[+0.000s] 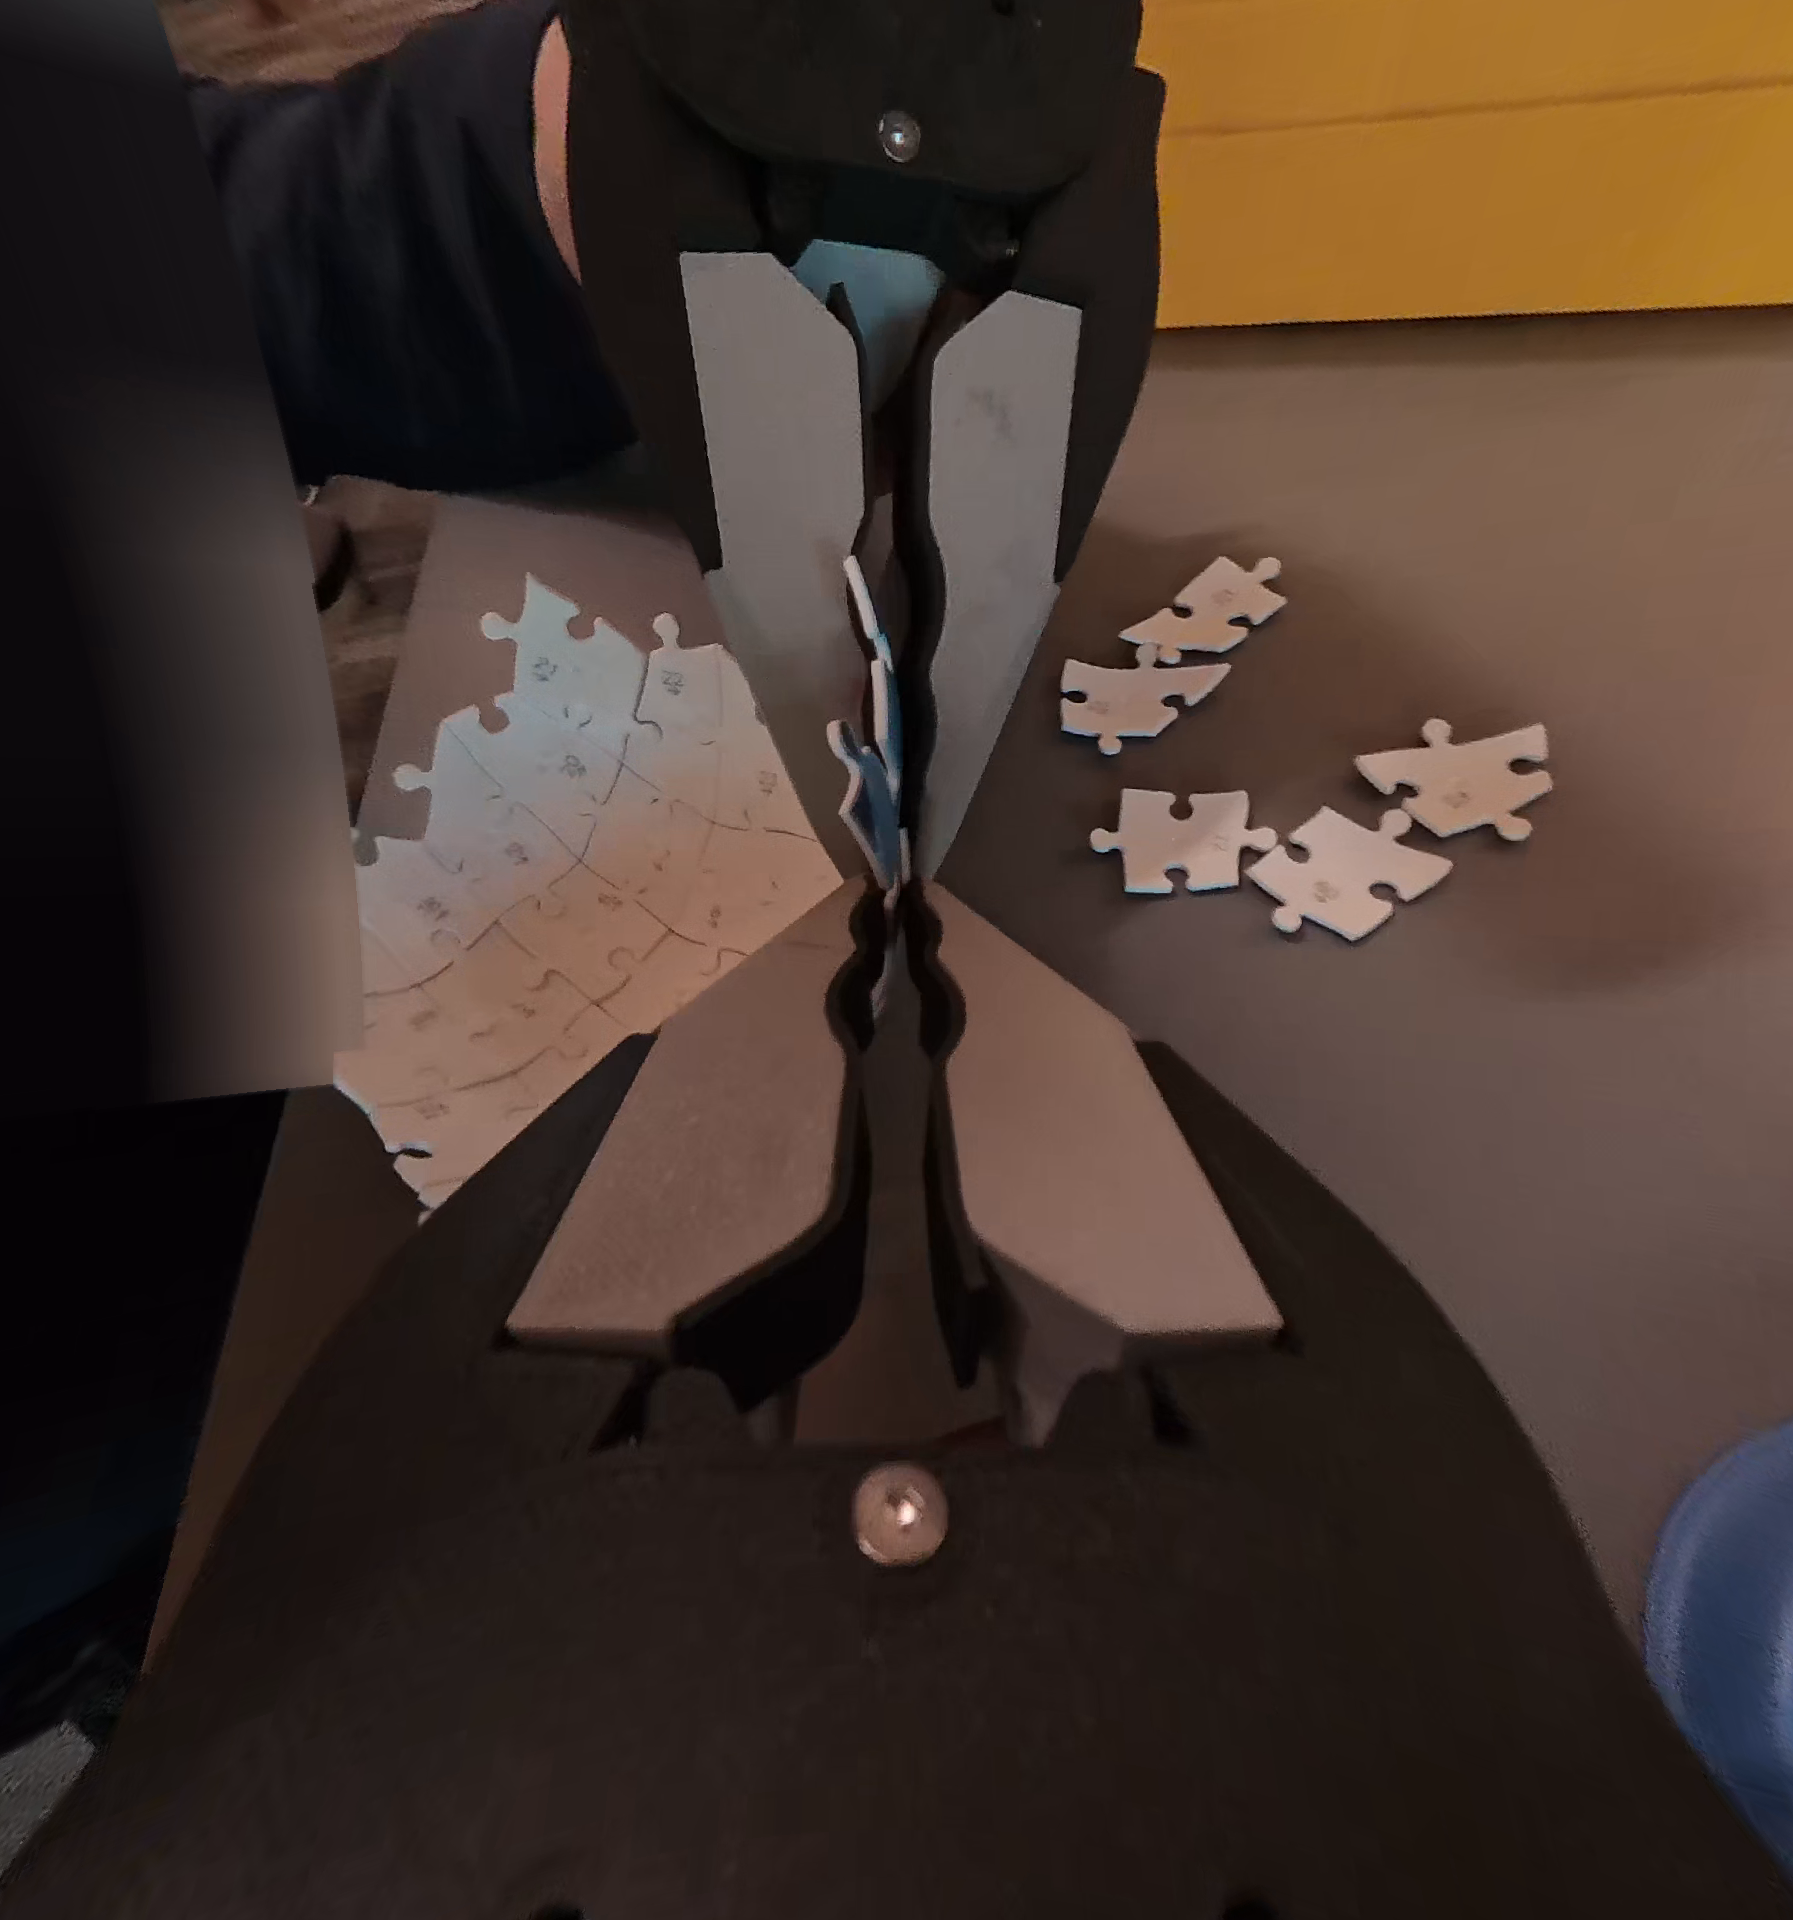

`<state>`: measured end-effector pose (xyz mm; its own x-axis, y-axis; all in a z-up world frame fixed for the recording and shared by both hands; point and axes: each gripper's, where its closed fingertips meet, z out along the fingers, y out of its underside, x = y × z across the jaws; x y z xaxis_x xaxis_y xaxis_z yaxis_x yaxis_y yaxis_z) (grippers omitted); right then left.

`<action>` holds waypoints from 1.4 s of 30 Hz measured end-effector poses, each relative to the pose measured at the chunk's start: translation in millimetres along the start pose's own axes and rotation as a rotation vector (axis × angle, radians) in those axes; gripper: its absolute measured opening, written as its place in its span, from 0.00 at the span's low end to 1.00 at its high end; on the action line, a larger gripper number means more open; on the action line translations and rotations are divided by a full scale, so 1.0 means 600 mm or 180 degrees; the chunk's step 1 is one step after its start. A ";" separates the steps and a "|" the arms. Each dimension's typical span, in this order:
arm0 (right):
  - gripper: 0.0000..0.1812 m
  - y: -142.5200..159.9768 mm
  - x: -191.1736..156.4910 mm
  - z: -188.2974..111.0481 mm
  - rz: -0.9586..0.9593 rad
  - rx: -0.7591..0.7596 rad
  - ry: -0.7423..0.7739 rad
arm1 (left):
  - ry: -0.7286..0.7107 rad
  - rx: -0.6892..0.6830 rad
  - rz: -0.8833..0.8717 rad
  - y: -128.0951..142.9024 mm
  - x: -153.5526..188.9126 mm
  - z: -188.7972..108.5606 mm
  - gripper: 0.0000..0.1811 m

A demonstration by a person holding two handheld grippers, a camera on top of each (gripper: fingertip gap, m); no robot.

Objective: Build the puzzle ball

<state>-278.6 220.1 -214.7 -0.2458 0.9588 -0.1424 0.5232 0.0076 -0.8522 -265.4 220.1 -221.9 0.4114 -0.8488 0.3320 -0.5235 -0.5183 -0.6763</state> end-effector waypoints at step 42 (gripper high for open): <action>0.10 -0.026 0.025 -0.033 -0.0003 0.0054 0.0445 | 0.0098 0.0110 -0.0549 0.006 -0.026 -0.005 0.00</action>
<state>-274.5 240.1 -193.5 -0.1297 0.9890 -0.0709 0.5088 0.0050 -0.8609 -275.9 231.5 -227.5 0.4696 -0.7508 0.4645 -0.4209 -0.6529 -0.6297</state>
